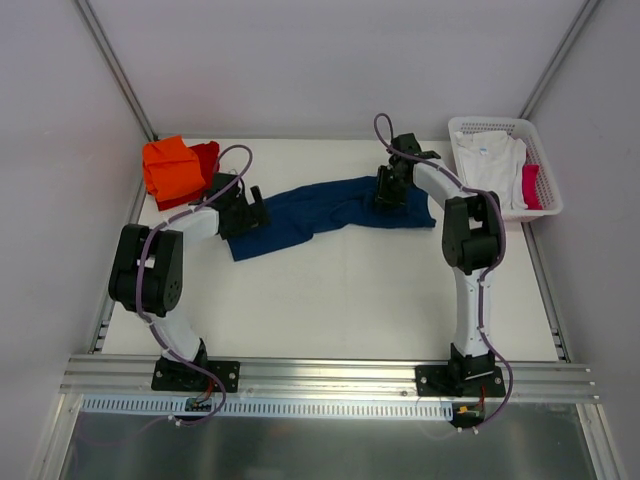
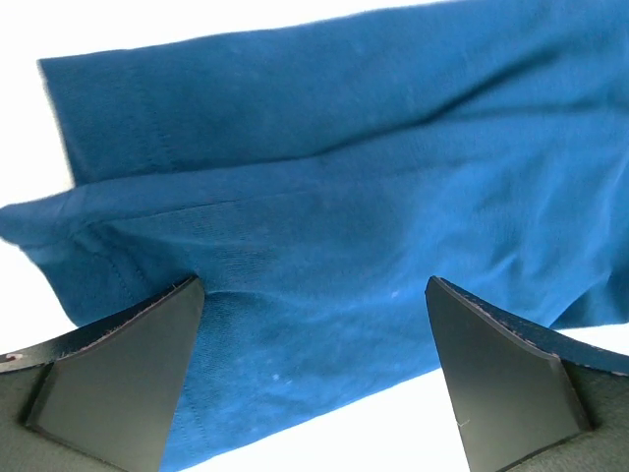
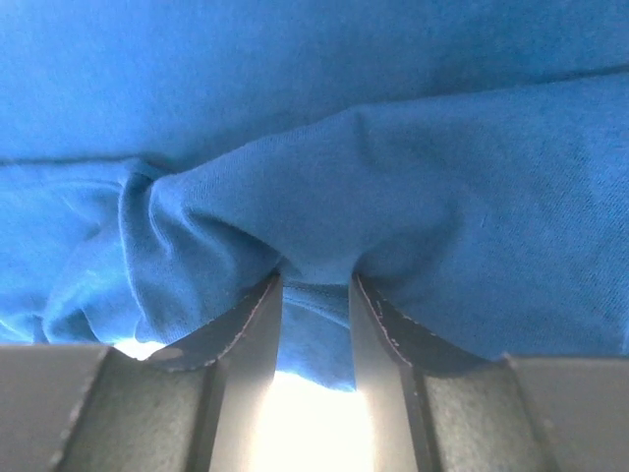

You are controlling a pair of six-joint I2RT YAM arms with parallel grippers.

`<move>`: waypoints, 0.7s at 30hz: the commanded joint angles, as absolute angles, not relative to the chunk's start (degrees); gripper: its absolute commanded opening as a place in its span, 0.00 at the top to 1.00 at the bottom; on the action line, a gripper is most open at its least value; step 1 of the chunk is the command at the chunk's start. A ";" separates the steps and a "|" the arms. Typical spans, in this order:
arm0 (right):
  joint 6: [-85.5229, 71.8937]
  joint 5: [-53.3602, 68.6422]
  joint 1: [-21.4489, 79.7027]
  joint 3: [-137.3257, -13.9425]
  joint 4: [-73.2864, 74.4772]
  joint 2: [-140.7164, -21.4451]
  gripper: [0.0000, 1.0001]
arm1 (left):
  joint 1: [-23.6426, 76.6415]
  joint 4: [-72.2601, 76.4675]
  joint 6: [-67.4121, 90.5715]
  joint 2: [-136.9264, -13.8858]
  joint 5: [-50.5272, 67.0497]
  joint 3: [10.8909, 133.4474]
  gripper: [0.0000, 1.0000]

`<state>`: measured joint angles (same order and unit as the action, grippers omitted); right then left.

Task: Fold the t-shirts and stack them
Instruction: Rotate the tshirt 90 degrees

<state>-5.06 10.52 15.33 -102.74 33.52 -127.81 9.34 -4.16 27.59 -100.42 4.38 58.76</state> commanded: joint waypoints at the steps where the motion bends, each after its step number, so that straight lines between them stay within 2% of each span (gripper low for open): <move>1: -4.57 12.30 14.50 -107.92 36.91 -129.81 0.63 | 12.47 -8.35 28.65 -98.88 3.69 54.59 0.01; 9: -3.26 14.85 13.89 -112.76 38.84 -134.03 0.60 | 17.31 -8.44 30.14 -94.66 2.03 47.82 0.01; 21: 7.90 21.79 13.27 -131.04 43.86 -144.93 0.51 | 27.06 -9.76 34.36 -91.14 0.35 44.04 0.01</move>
